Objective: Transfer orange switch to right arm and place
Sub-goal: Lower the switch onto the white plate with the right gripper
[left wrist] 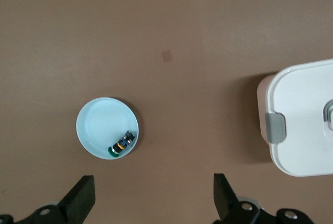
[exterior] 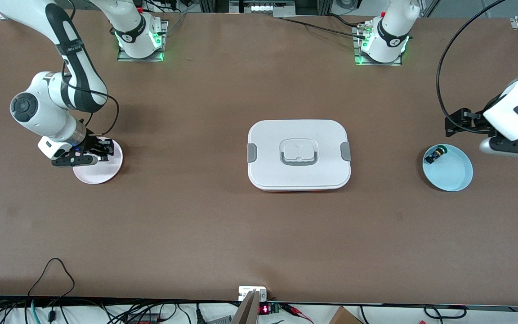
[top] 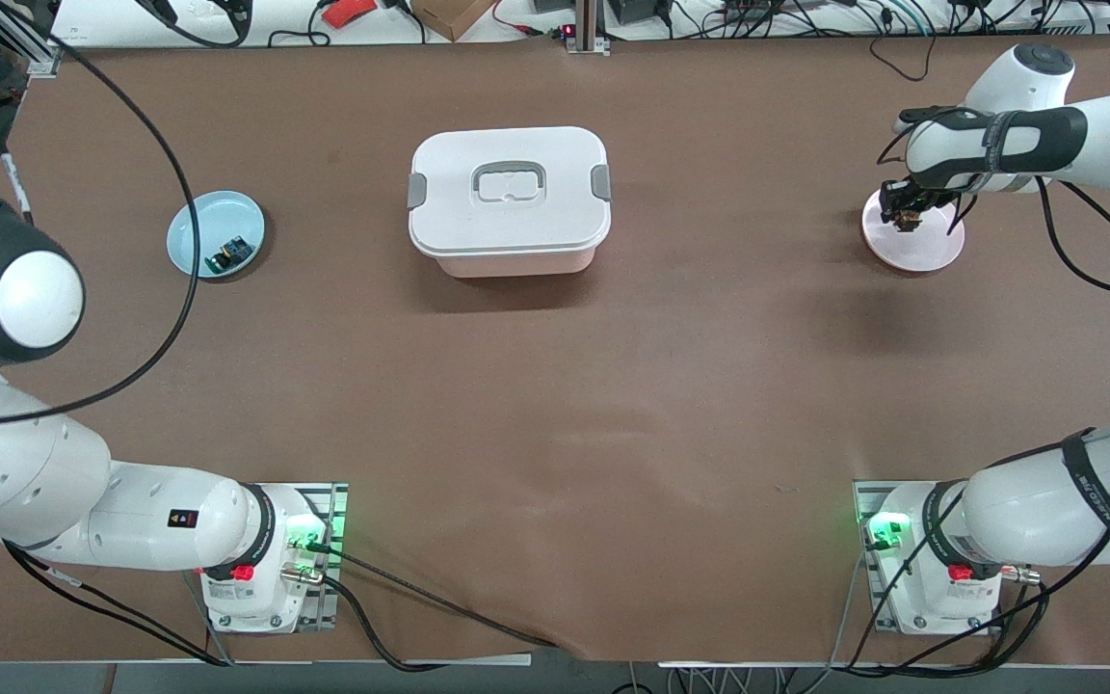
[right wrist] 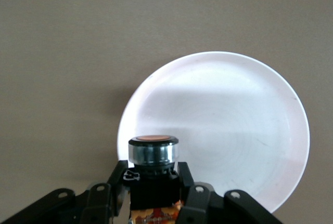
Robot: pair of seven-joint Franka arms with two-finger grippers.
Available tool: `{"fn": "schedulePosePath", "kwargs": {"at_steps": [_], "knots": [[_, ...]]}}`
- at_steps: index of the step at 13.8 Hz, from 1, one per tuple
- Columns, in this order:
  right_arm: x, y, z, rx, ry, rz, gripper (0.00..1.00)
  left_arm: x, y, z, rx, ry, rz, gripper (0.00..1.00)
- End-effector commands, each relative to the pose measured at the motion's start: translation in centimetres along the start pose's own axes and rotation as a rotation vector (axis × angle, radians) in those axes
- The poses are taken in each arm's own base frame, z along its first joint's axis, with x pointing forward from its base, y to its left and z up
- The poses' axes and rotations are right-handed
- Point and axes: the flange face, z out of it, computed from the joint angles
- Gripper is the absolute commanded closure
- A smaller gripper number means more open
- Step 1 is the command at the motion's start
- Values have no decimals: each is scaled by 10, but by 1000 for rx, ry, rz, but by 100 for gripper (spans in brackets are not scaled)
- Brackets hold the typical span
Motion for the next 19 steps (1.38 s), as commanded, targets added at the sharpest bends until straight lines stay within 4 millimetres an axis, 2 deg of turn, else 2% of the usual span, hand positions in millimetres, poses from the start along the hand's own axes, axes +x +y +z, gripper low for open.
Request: {"fn": "schedulePosePath", "kwargs": {"at_steps": [1,2,4,6,8,9,11,13,15,17,19], "knots": [[2,9,20,-15,16,11,100,-40,-8,29,-12,50,-42,0],[2,9,22,-15,16,10,100,-39,-9,30,-10,57,-40,0],[4,9,32,-21,32,8,100,-41,6,25,-7,58,-16,0],[3,7,36,-21,29,5,99,-42,7,24,-9,24,-15,0],[3,8,38,-23,26,2,90,-37,7,20,-8,24,-16,0],[3,8,38,-23,27,4,69,-35,7,21,-10,22,-16,0],[2,8,39,-22,24,4,0,-35,3,20,-10,24,-21,0],[5,8,31,-20,32,8,0,-33,1,19,-4,29,-23,0],[7,10,8,-13,35,14,0,-29,-1,18,0,34,-25,0],[15,10,-32,5,7,15,0,-26,0,16,0,39,-29,0],[19,8,-81,37,-35,41,0,-24,3,10,0,48,-24,0]]}}
